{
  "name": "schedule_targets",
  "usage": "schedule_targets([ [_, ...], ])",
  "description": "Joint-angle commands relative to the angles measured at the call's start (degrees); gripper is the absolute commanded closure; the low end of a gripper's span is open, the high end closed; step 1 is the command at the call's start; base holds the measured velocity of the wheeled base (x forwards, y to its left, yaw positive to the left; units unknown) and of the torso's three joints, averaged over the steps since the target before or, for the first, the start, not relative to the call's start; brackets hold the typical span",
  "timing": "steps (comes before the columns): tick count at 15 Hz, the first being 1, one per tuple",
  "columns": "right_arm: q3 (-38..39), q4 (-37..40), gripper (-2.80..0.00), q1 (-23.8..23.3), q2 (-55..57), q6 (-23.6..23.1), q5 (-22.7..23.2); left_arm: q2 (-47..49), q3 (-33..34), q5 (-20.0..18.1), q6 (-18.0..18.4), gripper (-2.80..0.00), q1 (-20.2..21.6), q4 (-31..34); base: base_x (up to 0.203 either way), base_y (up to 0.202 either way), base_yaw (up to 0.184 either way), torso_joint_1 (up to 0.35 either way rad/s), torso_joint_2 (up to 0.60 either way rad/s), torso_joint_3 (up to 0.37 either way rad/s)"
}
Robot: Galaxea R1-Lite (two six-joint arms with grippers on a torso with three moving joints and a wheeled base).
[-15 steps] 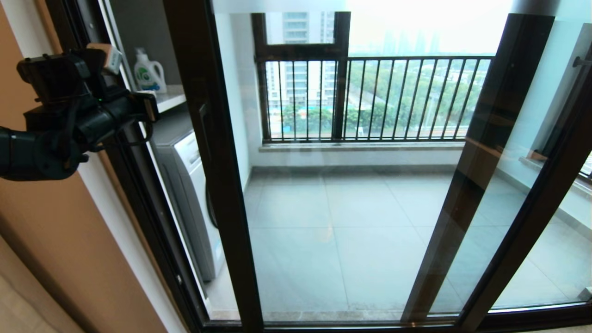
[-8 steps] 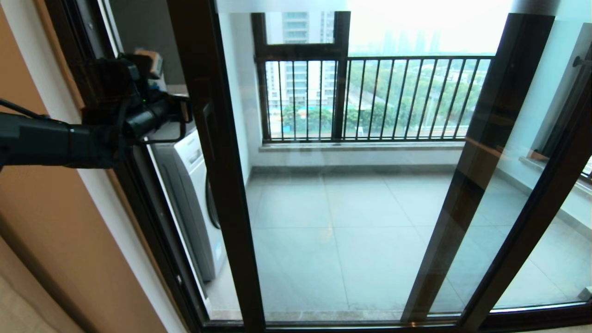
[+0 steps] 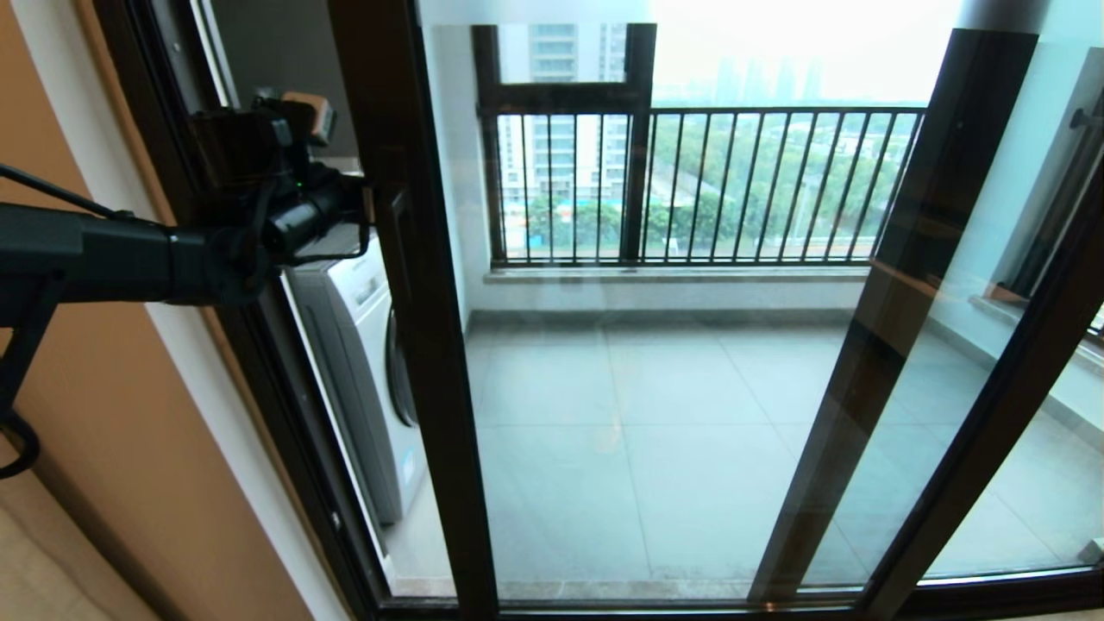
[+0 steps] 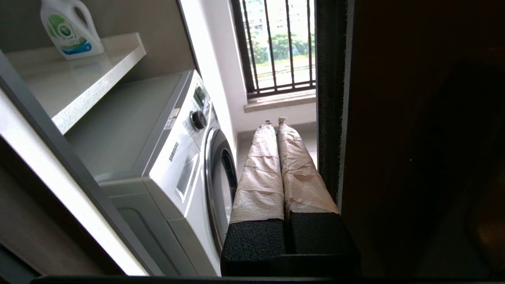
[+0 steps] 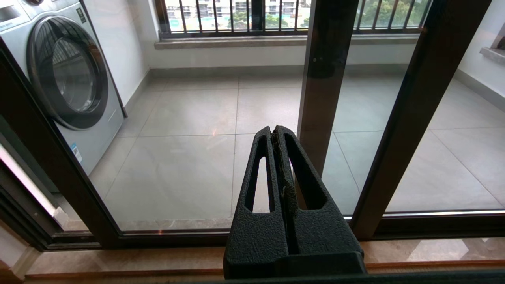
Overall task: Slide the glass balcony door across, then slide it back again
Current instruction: Open the slid door
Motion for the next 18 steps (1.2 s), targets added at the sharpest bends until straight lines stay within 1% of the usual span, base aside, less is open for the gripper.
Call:
schedule_targets([
  [1, 0.26, -0.05, 0.0, 0.0, 0.07, -0.05, 0.0, 0.13, -0.15, -0.23, 0.02, 0.0, -1.0, -0.07, 0.0, 0.0, 0.0, 0.0, 0.0, 0.0],
  [7, 0.26, -0.05, 0.0, 0.0, 0.07, -0.05, -0.05, 0.33, -0.19, -0.18, 0.02, 0.0, -6.8, 0.34, 0.0, 0.0, 0.0, 0.0, 0.0, 0.0],
  [9, 0.26, -0.05, 0.0, 0.0, 0.07, -0.05, -0.02, 1.92, -2.62, 0.07, 0.02, 0.0, -8.49, 0.5, 0.0, 0.0, 0.0, 0.0, 0.0, 0.0],
  [12, 0.26, -0.05, 0.0, 0.0, 0.07, -0.05, 0.03, 4.29, -6.72, 1.41, 0.02, 0.0, -12.15, 1.57, 0.0, 0.0, 0.0, 0.0, 0.0, 0.0],
  [15, 0.26, -0.05, 0.0, 0.0, 0.07, -0.05, 0.03, 6.96, -9.72, 1.61, 0.49, 0.0, -15.74, 1.69, 0.0, 0.0, 0.0, 0.0, 0.0, 0.0],
  [18, 0.26, -0.05, 0.0, 0.0, 0.07, -0.05, 0.03, 8.83, -12.64, 1.53, 0.73, 0.0, -17.89, 1.65, 0.0, 0.0, 0.0, 0.0, 0.0, 0.0],
])
